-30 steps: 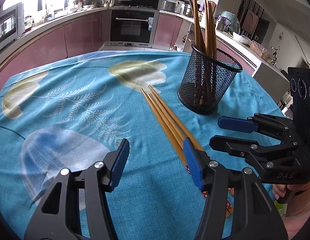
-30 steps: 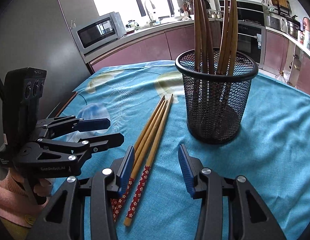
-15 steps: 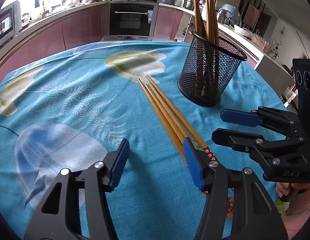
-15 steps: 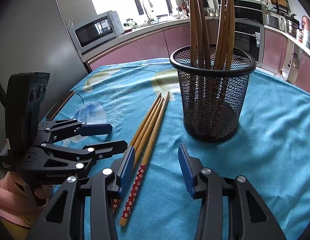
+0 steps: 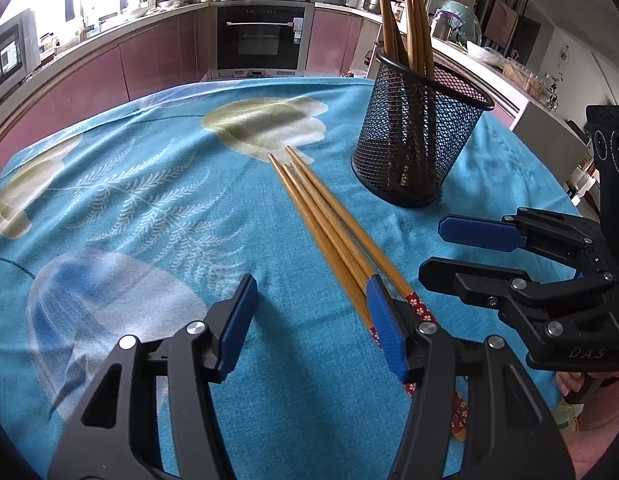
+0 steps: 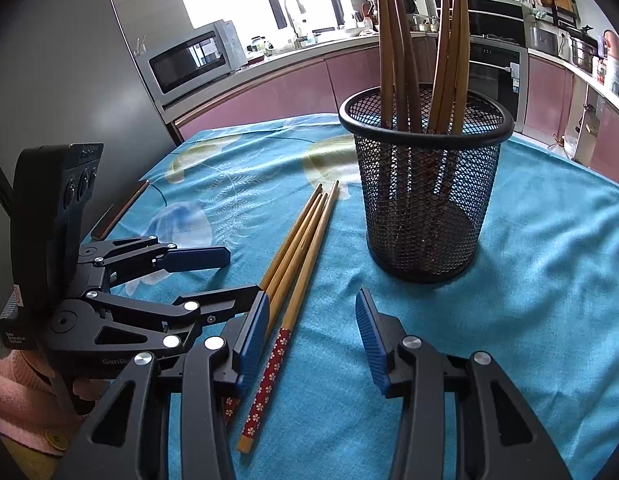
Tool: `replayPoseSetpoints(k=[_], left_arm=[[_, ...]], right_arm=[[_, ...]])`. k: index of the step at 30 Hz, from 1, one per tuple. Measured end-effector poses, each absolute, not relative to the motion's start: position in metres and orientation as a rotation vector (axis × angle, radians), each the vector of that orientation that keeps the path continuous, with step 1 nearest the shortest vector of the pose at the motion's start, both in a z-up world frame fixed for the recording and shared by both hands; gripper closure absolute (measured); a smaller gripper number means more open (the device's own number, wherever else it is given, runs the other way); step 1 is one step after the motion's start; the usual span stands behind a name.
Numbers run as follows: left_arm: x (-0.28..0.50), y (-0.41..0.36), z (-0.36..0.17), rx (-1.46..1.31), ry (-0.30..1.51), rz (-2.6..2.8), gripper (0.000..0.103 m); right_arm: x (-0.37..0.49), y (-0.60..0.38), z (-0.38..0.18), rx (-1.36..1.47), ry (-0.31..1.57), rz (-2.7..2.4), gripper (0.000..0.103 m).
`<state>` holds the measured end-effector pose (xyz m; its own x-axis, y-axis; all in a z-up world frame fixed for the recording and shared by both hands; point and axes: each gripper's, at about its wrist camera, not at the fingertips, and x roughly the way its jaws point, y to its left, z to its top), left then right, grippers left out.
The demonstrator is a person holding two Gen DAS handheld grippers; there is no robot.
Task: Organize utensils
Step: 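Lower the right gripper onto another red-tipped chopstick and close it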
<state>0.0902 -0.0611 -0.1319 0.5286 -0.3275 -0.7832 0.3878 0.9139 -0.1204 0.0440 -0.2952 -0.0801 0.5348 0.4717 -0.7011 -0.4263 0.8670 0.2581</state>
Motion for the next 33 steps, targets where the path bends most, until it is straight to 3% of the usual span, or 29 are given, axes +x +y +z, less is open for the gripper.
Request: replayPoseSetpoints(k=[22,33], left_arm=[[0.087,-0.057,-0.133,0.095,0.917,-0.430,0.053],[0.088,-0.054,-0.132,0.071,0.925,-0.435,0.065]], right_arm=[[0.044,-0.294,-0.082,0.055,0.858,0.540,0.060],[0.048,-0.281,-0.087,-0.005,0.877,0.526,0.065]])
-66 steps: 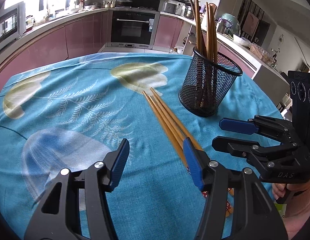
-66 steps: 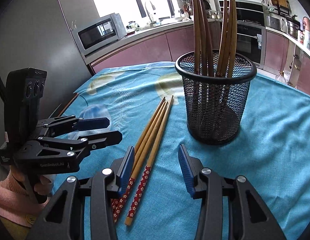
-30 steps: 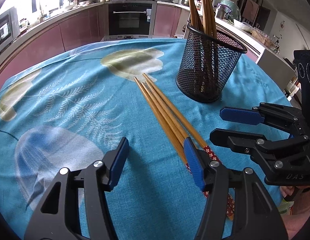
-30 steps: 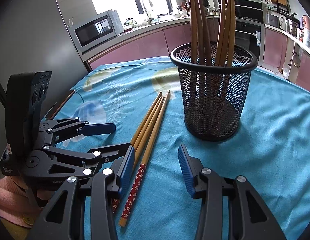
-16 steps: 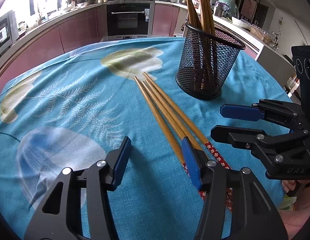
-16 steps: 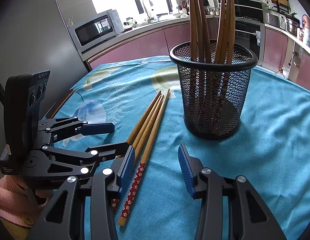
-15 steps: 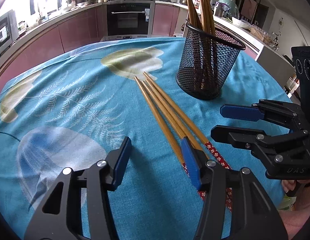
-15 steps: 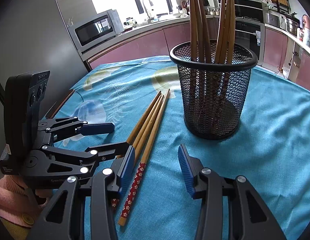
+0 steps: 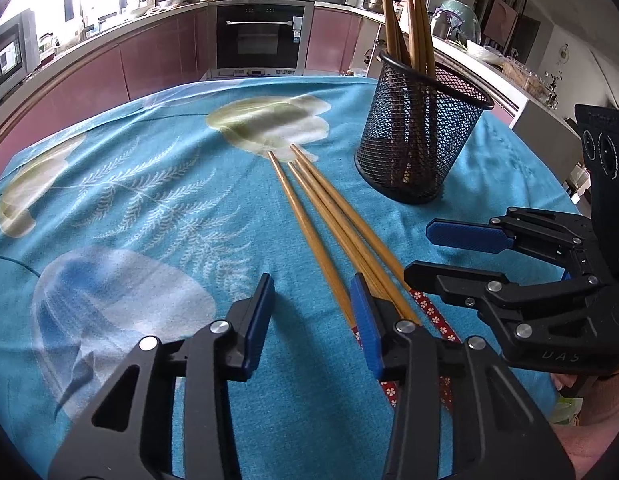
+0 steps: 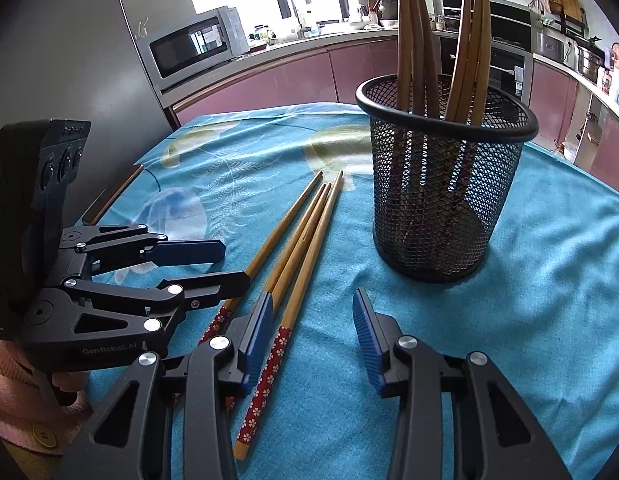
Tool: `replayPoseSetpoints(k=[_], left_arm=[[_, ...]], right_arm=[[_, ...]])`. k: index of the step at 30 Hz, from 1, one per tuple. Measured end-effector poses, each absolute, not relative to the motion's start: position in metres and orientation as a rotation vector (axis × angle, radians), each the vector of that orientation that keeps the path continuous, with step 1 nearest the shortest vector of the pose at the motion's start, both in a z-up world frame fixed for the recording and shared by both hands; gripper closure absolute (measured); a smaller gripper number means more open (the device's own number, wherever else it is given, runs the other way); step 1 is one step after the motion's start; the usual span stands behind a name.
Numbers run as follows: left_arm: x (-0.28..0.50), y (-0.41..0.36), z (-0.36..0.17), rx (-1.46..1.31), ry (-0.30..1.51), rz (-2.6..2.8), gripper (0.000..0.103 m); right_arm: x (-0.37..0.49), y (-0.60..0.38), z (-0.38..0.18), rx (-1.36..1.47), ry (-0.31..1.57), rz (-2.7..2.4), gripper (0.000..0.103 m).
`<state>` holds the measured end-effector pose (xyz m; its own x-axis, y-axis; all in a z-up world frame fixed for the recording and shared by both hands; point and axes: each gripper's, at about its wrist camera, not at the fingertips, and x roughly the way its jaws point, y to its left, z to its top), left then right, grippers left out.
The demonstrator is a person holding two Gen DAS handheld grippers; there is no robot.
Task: Organize utensils
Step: 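Lower the right gripper onto another red-tipped chopstick and close it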
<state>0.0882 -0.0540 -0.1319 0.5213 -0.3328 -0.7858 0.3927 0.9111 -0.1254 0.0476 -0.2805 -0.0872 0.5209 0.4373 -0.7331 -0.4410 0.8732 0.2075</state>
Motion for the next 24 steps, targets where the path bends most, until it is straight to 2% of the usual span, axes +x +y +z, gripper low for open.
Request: replayPoseSetpoints(k=[13,20,24], left_arm=[[0.100,-0.059,-0.131,0.079,0.931,-0.426,0.069],[0.112,-0.061,-0.133,0.080,0.937,-0.420,0.072],[0.117,-0.064,-0.133,0.082,0.937,-0.413,0.074]], right_arm=[[0.056,-0.266,-0.093,-0.059,0.901,0.506,0.076],[0.066,-0.263,-0.093,-0.072,0.905,0.488,0.086],[0.071,-0.262,-0.094,-0.075,0.906,0.485,0.087]])
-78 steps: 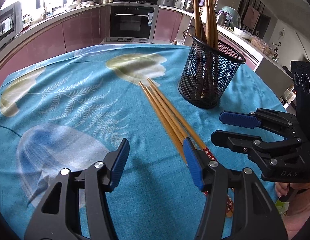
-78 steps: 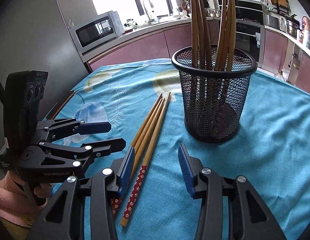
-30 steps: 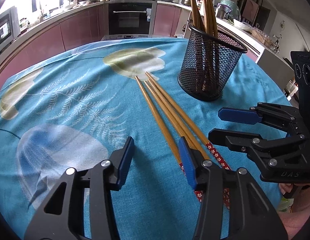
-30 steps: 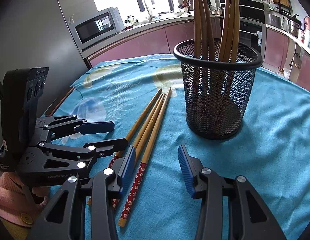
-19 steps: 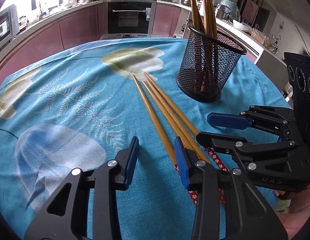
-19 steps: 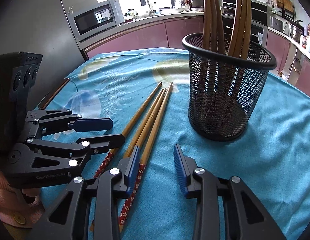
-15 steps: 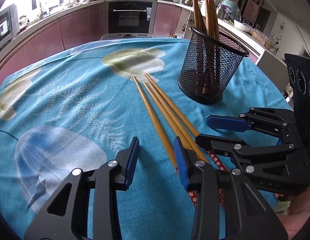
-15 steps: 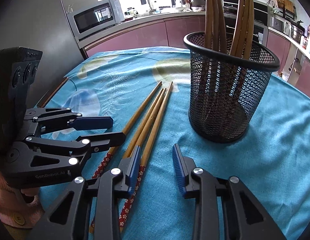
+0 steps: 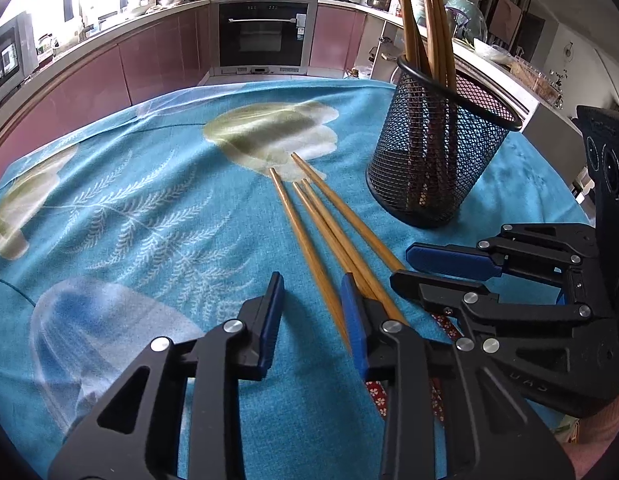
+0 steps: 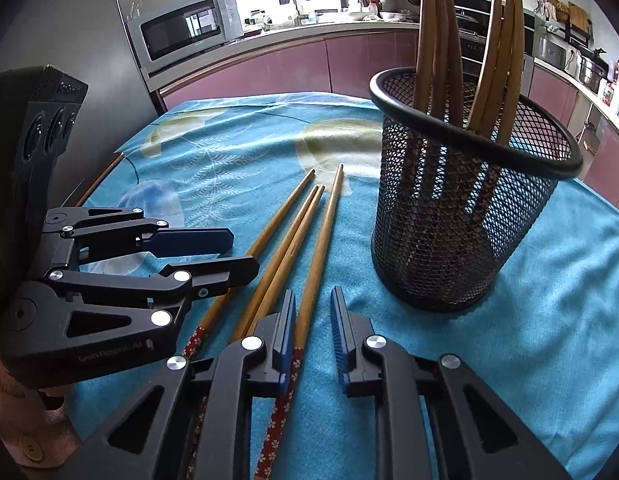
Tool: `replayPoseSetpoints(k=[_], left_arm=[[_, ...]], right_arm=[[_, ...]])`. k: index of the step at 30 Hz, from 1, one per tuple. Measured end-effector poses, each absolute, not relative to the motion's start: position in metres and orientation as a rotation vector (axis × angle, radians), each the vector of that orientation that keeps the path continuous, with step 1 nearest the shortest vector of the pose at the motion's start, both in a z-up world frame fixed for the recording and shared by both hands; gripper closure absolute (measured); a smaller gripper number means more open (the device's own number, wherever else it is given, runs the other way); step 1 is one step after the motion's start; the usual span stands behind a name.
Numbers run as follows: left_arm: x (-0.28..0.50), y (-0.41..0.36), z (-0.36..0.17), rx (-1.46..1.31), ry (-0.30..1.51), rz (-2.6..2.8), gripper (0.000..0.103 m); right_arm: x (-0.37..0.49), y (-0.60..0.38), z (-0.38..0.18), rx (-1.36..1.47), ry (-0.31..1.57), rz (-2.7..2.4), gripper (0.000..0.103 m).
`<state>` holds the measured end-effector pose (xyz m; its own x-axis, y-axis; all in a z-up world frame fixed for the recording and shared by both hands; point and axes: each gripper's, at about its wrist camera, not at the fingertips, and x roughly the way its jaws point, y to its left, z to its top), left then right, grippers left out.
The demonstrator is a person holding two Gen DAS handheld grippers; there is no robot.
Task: Organize utensils
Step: 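Lower the right gripper onto another red-tipped chopstick and close it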
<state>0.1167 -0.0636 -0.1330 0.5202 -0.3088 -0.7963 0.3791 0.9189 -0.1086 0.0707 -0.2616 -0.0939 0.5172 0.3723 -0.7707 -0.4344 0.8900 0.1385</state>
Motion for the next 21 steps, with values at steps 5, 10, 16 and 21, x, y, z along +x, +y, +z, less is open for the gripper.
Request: replayPoseSetpoints(k=[5,10,16,21], left_arm=[[0.120,-0.064,-0.134,0.081,0.939,-0.404,0.079],[0.124,-0.062,-0.134,0.066,0.944,-0.395,0.086],[0.124,-0.060,-0.134,0.049,0.945,-0.387,0.091],[0.122,-0.058,-0.134,0.041,0.946,-0.387,0.094]], right_arm=[[0.076,-0.259,-0.094,-0.075,0.906,0.480,0.091],[0.077,-0.261,-0.094,-0.061,0.908,0.480,0.096],[0.076,-0.265,-0.093,-0.048,0.913,0.485,0.097],[0.075,-0.270,-0.091,-0.042,0.913,0.486,0.097]])
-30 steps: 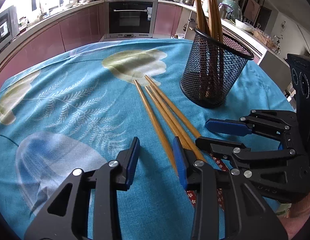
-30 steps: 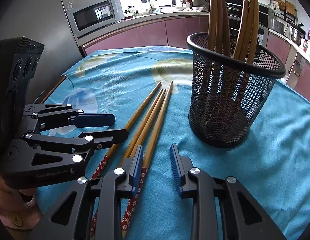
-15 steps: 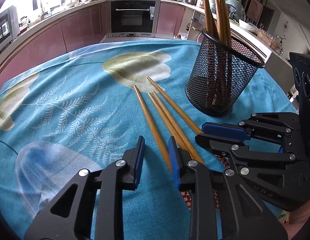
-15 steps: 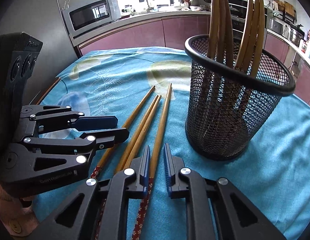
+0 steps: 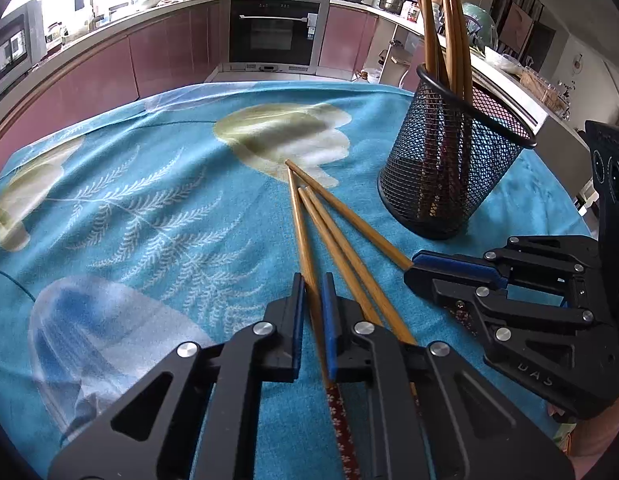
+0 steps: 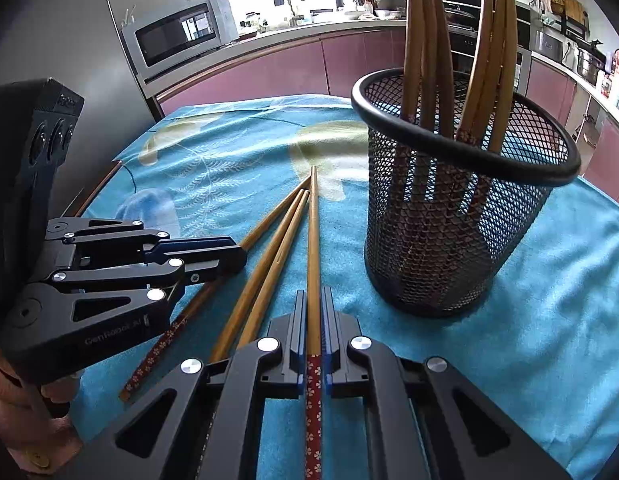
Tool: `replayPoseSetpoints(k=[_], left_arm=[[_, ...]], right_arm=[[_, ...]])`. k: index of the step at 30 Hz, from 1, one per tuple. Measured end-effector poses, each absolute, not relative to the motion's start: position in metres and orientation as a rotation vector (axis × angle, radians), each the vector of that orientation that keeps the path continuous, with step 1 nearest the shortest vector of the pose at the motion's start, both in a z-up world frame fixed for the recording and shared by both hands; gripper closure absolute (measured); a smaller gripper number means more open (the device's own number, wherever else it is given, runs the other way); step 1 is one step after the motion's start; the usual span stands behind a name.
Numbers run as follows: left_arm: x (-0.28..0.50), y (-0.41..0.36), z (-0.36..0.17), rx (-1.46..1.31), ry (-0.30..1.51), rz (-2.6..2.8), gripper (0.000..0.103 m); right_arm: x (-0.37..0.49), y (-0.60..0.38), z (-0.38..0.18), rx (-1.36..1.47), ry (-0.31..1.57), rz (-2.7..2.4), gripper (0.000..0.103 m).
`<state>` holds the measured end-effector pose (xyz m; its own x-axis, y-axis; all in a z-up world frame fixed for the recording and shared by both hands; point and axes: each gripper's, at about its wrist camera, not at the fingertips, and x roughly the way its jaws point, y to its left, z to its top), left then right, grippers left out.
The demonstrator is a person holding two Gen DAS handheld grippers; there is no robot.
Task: Organize utensils
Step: 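Lower the right gripper onto another red-tipped chopstick and close it, then lift the chopstick upright with the right gripper over the mesh cup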
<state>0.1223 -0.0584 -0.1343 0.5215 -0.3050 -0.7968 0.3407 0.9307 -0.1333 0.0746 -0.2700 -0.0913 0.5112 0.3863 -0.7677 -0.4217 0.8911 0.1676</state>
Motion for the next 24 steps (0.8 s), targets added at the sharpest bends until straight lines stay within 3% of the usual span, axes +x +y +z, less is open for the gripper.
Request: replayPoseSetpoints(k=[24], left_arm=[[0.106,-0.043,-0.118,-0.003,0.924,-0.420,0.095]], right_arm=[[0.061,-0.284,-0.070,0.029,0.851,0.574,0.097]])
